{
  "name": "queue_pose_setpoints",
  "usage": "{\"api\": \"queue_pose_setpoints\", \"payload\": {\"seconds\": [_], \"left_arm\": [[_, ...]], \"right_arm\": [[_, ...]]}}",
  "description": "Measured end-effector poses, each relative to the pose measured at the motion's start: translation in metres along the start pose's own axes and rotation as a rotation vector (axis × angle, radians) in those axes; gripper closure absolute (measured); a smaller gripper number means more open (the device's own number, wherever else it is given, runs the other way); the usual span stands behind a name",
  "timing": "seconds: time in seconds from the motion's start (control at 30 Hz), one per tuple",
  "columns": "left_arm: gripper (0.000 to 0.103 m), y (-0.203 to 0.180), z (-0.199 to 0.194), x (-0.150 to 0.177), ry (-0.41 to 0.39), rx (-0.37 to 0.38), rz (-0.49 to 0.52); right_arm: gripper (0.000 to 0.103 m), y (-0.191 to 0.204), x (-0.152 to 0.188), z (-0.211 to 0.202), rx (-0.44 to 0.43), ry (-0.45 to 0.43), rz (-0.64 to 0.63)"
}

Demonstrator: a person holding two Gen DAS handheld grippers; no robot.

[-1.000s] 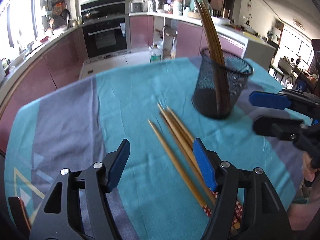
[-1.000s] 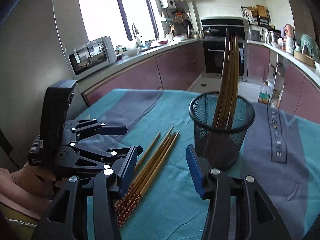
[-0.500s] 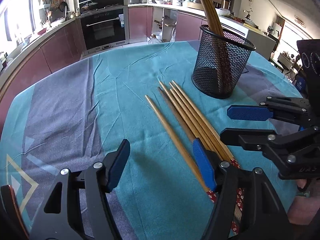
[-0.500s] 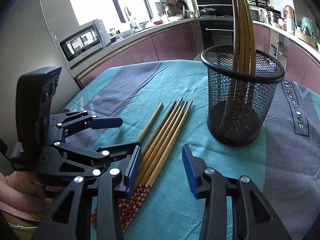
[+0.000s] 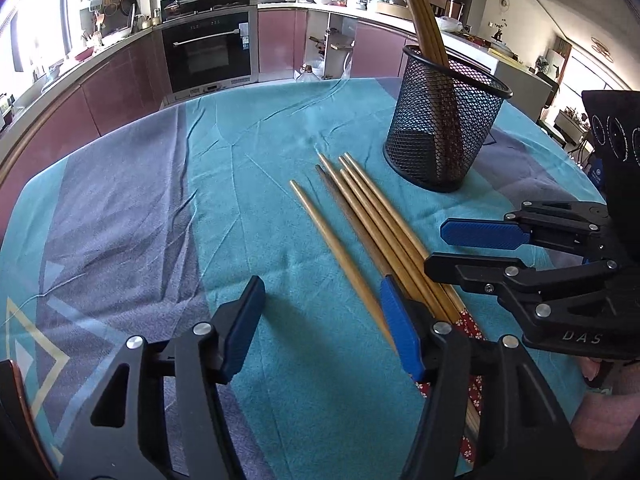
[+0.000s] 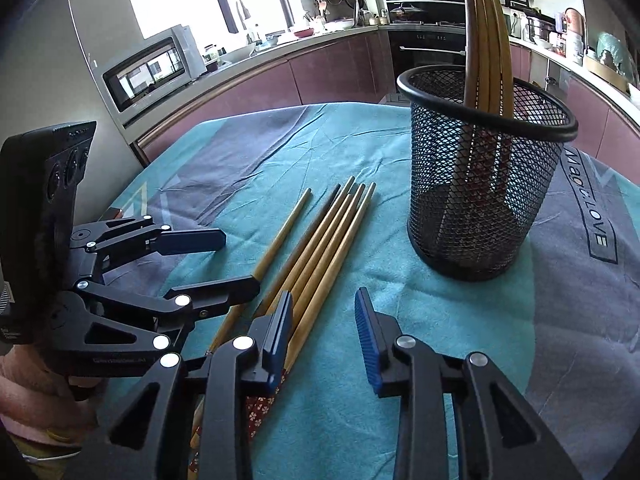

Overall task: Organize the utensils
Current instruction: 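Move both tools back over the chopstick row and close each on a chopstick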

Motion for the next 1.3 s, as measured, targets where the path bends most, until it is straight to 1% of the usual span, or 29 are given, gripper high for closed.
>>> {"api": "queue_pose_setpoints", "payload": {"seconds": [0.43, 0.63, 0.7, 0.83, 0.9, 1.03, 1.13, 1.2, 1.3], "left_arm": [[0.045, -0.004, 0.003, 0.001, -0.001, -0.011, 0.010], [0.049, -0.002, 0.003, 0.001, 0.000, -0.013, 0.018], [0.054, -0.002, 0.004, 0.001, 0.000, -0.017, 0.023], [0.059, -0.002, 0.005, -0.001, 0.004, -0.018, 0.030], [0.063, -0.002, 0.006, -0.002, 0.004, -0.023, 0.034], [0.067, -0.001, 0.009, -0.006, 0.005, -0.021, 0.027], [0.072, 0.000, 0.010, -0.008, 0.003, -0.025, 0.018], [0.078, 0.002, 0.012, -0.010, 0.002, -0.028, 0.008], [0.084, 0.006, 0.013, -0.013, 0.002, -0.032, -0.014]], "right_arm": [[0.072, 0.000, -0.003, 0.006, 0.023, 0.010, 0.002], [0.073, -0.004, -0.001, 0.005, 0.033, 0.016, 0.004], [0.073, -0.003, -0.001, 0.005, 0.038, 0.017, 0.000], [0.074, -0.006, -0.002, 0.006, 0.050, 0.026, -0.010], [0.076, -0.006, -0.004, 0.008, 0.065, 0.032, -0.022], [0.078, -0.007, -0.010, 0.014, 0.084, 0.039, -0.039], [0.079, -0.008, -0.015, 0.018, 0.089, 0.042, -0.038], [0.079, -0.009, -0.017, 0.020, 0.094, 0.042, -0.040], [0.088, -0.010, -0.019, 0.022, 0.114, 0.046, -0.045]]}}
Point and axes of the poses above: each gripper's, at about its wrist camera, not at the fingertips, and z roughly the way its jaws point, y to its left, x to its underside, the point moved 8 cm from there along z, roughly the way its jaws point, and after that the axes turned 7 degrees about -z, right-handed, at the moved point
